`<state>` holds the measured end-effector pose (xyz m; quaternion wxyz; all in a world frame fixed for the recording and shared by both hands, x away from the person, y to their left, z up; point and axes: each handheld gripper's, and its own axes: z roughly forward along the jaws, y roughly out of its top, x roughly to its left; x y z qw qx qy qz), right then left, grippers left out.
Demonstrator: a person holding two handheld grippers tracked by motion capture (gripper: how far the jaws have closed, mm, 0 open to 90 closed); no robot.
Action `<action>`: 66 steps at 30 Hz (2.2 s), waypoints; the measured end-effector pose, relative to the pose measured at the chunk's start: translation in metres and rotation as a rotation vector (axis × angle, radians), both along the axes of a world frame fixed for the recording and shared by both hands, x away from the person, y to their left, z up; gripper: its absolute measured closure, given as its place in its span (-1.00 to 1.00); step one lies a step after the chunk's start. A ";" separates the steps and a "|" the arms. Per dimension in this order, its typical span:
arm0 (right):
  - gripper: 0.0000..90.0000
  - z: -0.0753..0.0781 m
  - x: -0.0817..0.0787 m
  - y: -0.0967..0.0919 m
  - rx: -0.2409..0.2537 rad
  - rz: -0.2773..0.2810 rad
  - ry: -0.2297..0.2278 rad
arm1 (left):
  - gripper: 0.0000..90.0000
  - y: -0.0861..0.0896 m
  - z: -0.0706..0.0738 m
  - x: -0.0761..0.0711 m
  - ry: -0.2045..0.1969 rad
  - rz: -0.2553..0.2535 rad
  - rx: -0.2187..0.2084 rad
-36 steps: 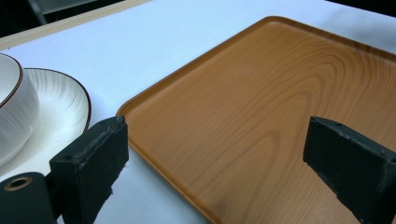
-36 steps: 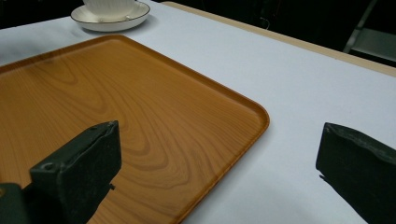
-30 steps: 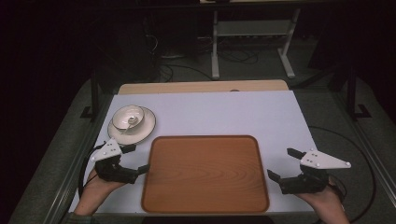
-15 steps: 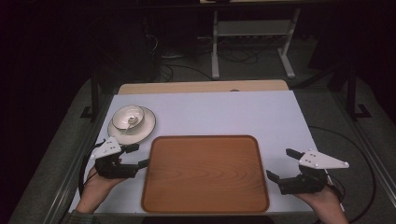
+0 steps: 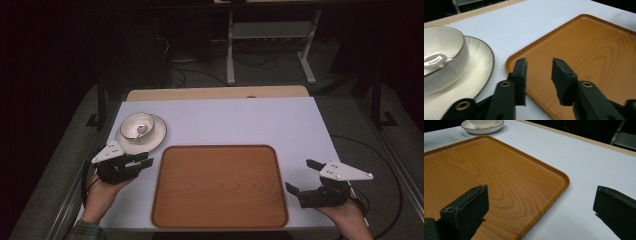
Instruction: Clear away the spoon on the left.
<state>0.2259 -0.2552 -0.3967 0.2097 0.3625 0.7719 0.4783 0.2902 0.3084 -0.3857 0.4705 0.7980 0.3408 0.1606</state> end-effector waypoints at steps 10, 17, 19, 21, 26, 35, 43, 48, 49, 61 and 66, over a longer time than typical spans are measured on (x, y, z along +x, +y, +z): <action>-1.00 0.000 0.000 0.001 -0.002 0.002 -0.001 | 0.99 0.006 -0.001 0.013 0.016 0.061 0.021; -1.00 0.001 0.000 0.001 -0.001 -0.001 -0.003 | 0.99 0.011 -0.003 0.022 0.006 0.098 0.031; -1.00 0.001 -0.001 0.001 -0.003 0.001 -0.002 | 0.99 0.012 -0.003 0.024 0.004 0.104 0.035; -1.00 0.001 -0.001 0.001 -0.002 0.000 -0.003 | 0.99 0.012 -0.004 0.027 0.004 0.109 0.037; -1.00 0.001 -0.001 0.000 0.000 -0.004 -0.002 | 0.99 0.011 -0.006 0.034 0.003 0.120 0.043; -1.00 0.002 0.000 -0.001 0.004 -0.009 -0.007 | 1.00 0.014 -0.010 0.047 0.003 0.148 0.032; -1.00 0.001 0.000 0.000 -0.001 -0.005 -0.003 | 0.99 0.016 -0.009 0.046 -0.023 0.169 0.023; -1.00 0.001 0.000 -0.001 -0.003 -0.004 -0.002 | 0.99 0.019 -0.010 0.046 -0.024 0.180 0.030; -1.00 0.001 0.000 -0.001 -0.004 -0.004 -0.002 | 0.99 0.019 -0.010 0.046 -0.024 0.182 0.032; -1.00 0.001 -0.001 -0.001 -0.008 -0.003 -0.004 | 0.99 0.030 -0.010 0.044 -0.027 0.215 0.036; -1.00 0.001 -0.001 0.000 -0.010 -0.002 -0.002 | 0.99 0.036 -0.010 0.043 -0.027 0.234 0.042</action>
